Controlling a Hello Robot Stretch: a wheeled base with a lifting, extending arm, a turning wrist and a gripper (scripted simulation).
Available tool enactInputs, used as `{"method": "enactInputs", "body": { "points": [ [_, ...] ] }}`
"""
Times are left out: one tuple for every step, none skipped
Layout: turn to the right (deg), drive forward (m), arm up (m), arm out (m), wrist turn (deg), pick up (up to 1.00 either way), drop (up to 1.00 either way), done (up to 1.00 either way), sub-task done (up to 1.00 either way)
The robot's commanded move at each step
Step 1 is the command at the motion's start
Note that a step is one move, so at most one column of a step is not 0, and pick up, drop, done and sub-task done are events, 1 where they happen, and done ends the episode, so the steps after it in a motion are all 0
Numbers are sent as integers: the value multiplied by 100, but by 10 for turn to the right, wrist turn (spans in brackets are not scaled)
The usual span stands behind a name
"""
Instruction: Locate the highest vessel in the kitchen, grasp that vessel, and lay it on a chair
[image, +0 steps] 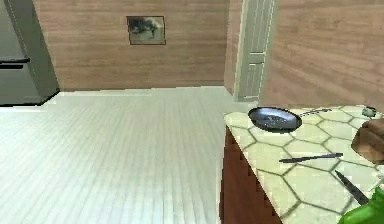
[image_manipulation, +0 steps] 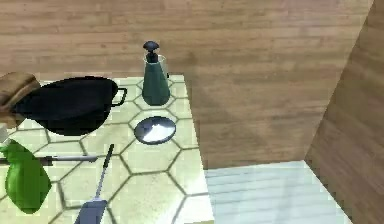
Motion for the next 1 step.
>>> {"method": "enactInputs", "body": {
  "points": [
    [-450,0,0,0,0,0,0,0,0]
  ]
}}
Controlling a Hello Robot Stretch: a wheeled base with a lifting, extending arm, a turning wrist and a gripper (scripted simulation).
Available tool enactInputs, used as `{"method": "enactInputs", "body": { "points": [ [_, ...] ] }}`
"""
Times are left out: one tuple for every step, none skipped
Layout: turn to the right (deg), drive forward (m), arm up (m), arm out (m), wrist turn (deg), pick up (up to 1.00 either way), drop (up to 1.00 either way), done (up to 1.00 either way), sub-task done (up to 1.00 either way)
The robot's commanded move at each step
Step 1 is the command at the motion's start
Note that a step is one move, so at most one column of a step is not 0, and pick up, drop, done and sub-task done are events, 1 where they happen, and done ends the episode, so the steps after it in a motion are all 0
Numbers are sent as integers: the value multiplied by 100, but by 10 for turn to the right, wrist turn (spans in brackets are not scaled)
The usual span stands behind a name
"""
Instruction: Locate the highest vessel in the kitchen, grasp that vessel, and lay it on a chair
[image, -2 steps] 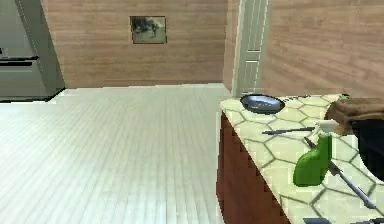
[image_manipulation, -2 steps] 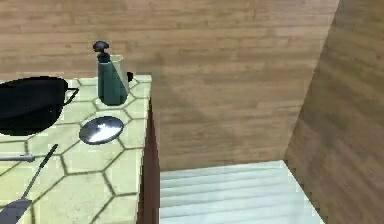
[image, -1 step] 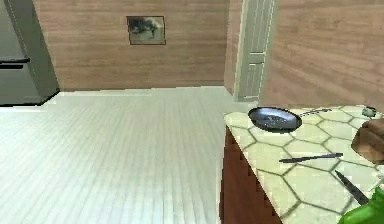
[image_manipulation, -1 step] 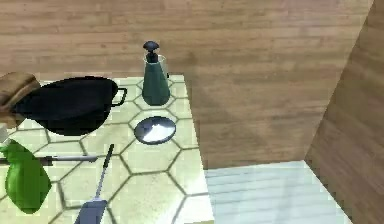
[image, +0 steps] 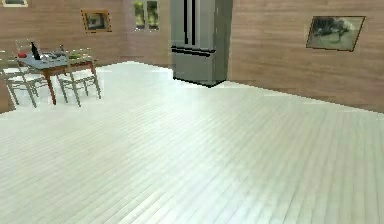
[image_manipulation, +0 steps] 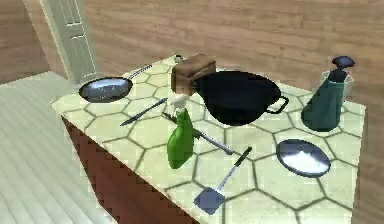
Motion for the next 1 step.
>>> {"method": "enactInputs", "body": {
  "points": [
    [-450,0,0,0,0,0,0,0,0]
  ]
}}
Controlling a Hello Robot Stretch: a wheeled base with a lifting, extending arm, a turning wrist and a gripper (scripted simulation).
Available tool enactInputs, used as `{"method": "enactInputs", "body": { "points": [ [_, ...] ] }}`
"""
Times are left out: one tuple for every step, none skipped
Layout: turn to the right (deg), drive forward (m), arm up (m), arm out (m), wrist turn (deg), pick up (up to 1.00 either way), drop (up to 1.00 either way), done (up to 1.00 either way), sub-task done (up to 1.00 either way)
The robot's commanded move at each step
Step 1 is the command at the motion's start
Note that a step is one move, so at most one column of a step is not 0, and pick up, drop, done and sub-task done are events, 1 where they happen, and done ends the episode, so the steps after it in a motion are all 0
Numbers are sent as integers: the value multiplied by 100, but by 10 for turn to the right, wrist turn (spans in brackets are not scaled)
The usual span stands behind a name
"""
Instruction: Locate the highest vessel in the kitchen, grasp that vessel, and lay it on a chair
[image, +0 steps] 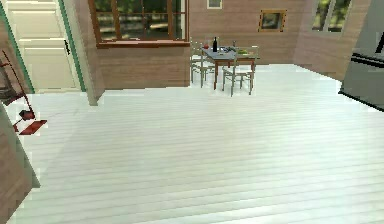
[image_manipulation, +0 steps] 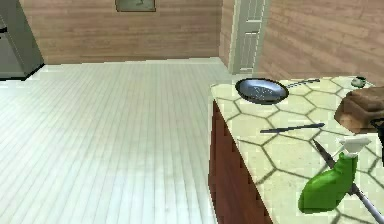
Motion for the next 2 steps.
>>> {"method": "enactInputs", "body": {
  "points": [
    [-60,0,0,0,0,0,0,0,0],
    [0,10,0,0,0,0,0,0,0]
  ]
}}
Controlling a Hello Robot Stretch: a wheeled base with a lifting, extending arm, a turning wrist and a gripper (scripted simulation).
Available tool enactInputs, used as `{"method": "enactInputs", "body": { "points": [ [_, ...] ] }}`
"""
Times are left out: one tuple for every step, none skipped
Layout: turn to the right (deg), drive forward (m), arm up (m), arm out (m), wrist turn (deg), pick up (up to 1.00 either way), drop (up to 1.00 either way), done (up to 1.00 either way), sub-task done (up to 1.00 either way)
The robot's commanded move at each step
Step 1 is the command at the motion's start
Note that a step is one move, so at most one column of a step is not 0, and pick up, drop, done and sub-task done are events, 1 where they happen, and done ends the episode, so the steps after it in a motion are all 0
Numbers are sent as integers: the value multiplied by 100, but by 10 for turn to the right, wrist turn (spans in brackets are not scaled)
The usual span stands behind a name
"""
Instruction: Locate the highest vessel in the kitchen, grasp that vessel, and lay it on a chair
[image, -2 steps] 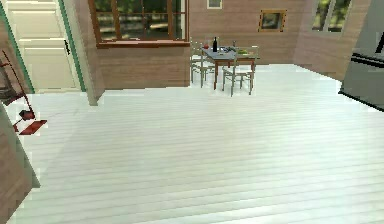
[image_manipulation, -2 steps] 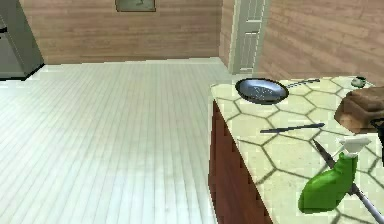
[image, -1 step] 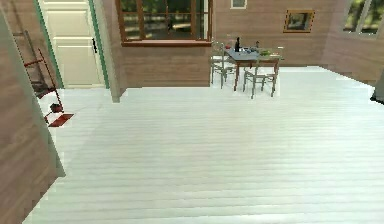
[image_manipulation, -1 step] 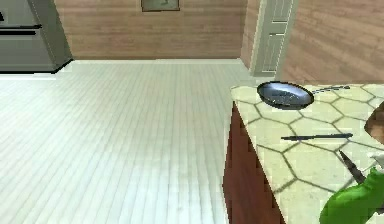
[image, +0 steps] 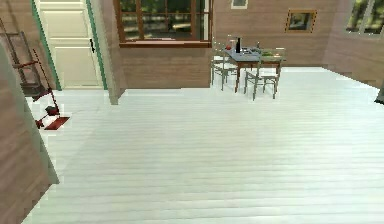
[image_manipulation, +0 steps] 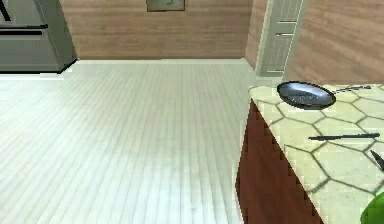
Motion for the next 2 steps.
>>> {"method": "enactInputs", "body": {
  "points": [
    [-450,0,0,0,0,0,0,0,0],
    [-420,0,0,0,0,0,0,0,0]
  ]
}}
